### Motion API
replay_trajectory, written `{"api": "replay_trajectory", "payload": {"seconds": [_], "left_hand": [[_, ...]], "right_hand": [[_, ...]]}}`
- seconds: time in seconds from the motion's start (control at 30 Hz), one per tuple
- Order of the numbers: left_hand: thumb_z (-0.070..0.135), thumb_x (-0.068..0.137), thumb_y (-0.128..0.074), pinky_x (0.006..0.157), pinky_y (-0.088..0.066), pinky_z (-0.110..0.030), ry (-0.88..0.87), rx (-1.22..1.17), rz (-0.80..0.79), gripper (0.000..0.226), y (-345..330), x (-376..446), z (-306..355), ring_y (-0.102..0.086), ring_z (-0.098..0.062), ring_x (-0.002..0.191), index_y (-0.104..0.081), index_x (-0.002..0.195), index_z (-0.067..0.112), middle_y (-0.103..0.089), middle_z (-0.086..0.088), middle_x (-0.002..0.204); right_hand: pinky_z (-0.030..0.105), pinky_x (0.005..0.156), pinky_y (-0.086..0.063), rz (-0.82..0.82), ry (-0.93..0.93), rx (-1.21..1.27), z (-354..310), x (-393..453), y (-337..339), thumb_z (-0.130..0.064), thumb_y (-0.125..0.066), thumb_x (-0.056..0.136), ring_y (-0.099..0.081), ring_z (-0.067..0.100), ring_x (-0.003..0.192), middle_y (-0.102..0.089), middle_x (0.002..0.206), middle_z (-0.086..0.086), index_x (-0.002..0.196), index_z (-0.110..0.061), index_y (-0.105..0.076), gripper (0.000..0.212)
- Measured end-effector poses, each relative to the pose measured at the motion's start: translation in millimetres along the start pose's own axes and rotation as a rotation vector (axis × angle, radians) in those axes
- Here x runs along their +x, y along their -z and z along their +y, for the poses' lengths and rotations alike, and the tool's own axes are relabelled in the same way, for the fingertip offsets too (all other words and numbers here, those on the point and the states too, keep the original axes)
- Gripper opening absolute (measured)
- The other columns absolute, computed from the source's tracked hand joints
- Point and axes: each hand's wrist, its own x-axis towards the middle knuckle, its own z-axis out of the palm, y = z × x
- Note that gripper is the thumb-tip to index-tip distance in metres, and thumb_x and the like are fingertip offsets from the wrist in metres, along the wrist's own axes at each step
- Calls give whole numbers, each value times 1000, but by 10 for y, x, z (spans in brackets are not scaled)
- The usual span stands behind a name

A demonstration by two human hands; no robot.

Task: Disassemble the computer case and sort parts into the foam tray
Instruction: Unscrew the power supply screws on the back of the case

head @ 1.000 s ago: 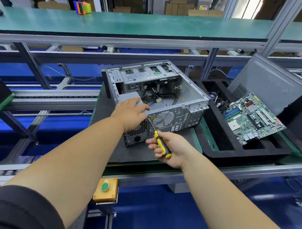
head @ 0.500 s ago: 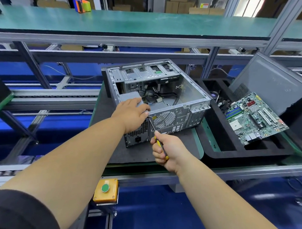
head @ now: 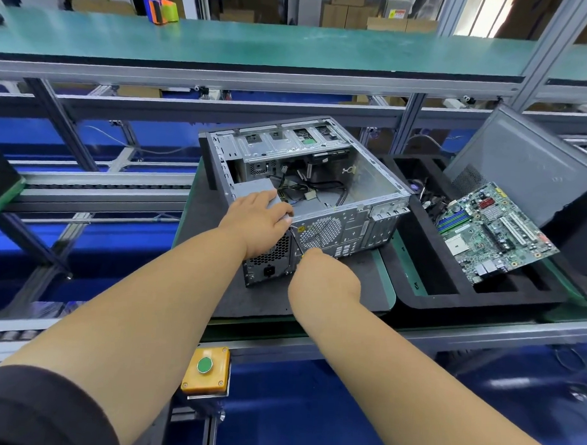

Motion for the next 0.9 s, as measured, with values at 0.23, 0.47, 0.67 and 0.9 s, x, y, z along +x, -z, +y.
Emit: {"api": "replay_trajectory", "payload": {"seconds": [0.23, 0.47, 0.67, 0.9], "left_hand": [[60, 96, -33, 116, -12, -42, -4, 39, -16, 43, -2, 15, -18, -17, -24, 145, -42, 135, 44, -17, -2, 160], [61, 96, -33, 115, -14, -43, 1, 44, -4, 41, -32, 44, -40, -18, -24, 143, -42, 132, 45, -19, -1, 159], [61, 96, -33, 115, -14, -44, -3, 51, 6, 41, -39, 44, -37, -18, -24, 143, -42, 132, 45, -19, -1, 159], [60, 96, -33, 115, -14, -44, -5, 54, 9, 41, -36, 39, -34, -17, -24, 144, -42, 133, 44, -19, -2, 159]], "right_hand": [[24, 48, -33, -314, -82, 915, 305, 91, 118, -43, -47, 100, -46, 16, 53, -55, 73, 4, 99, -12, -61, 34], [20, 41, -28, -794, -231, 1820, 520, 144, -5, -30, -43, 102, -30, 10, 44, -49, 64, 4, 113, -7, -68, 35], [17, 36, -35, -868, -308, 2039, 419, 126, -108, -28, -43, 104, -40, 7, 40, -50, 62, 2, 111, -7, -64, 30], [19, 35, -25, -558, -239, 1730, 320, 114, -108, -22, -44, 104, -29, 7, 36, -47, 56, -1, 105, -11, -62, 22]]}}
